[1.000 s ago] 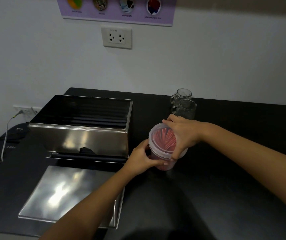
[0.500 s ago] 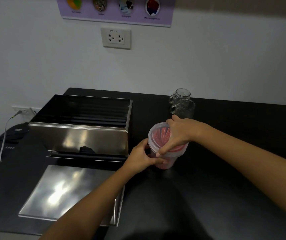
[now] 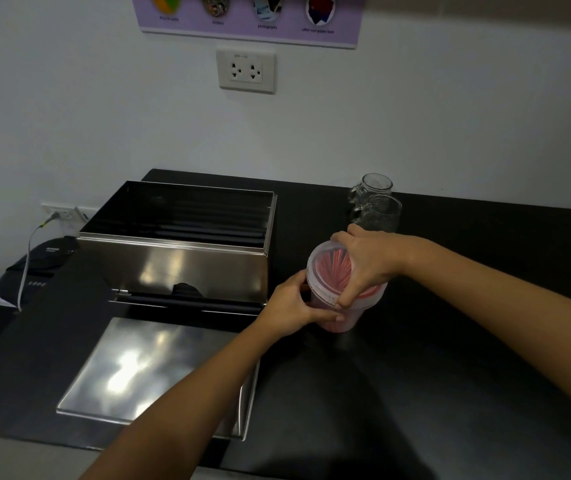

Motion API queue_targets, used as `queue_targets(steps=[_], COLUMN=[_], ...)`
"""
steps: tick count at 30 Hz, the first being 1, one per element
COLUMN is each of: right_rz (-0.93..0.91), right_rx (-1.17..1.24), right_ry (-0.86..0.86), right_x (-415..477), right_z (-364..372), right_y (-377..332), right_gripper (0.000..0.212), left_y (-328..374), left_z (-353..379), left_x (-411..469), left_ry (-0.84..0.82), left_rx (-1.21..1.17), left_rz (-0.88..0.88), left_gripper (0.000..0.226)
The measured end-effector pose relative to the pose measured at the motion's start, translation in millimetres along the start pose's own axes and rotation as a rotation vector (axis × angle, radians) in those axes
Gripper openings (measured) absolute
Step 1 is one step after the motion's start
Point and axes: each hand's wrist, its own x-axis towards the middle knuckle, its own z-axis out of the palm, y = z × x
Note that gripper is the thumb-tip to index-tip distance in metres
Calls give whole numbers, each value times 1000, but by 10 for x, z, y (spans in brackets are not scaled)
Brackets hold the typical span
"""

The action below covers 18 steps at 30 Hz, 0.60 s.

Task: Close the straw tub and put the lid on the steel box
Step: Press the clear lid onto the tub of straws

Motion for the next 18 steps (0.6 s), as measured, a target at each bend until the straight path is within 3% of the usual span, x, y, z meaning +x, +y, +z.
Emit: queue_targets(steps=[18], right_rz=[-155], right_rx=[-9], right_ry=[-113], right_x=[67], right_z=[-66], right_y=[85], right_gripper=[119], left_y=[-54], left_z=[6], left_x=[45], left_ry=[-24], left_rx=[20], left_rz=[-1], left_gripper=[88])
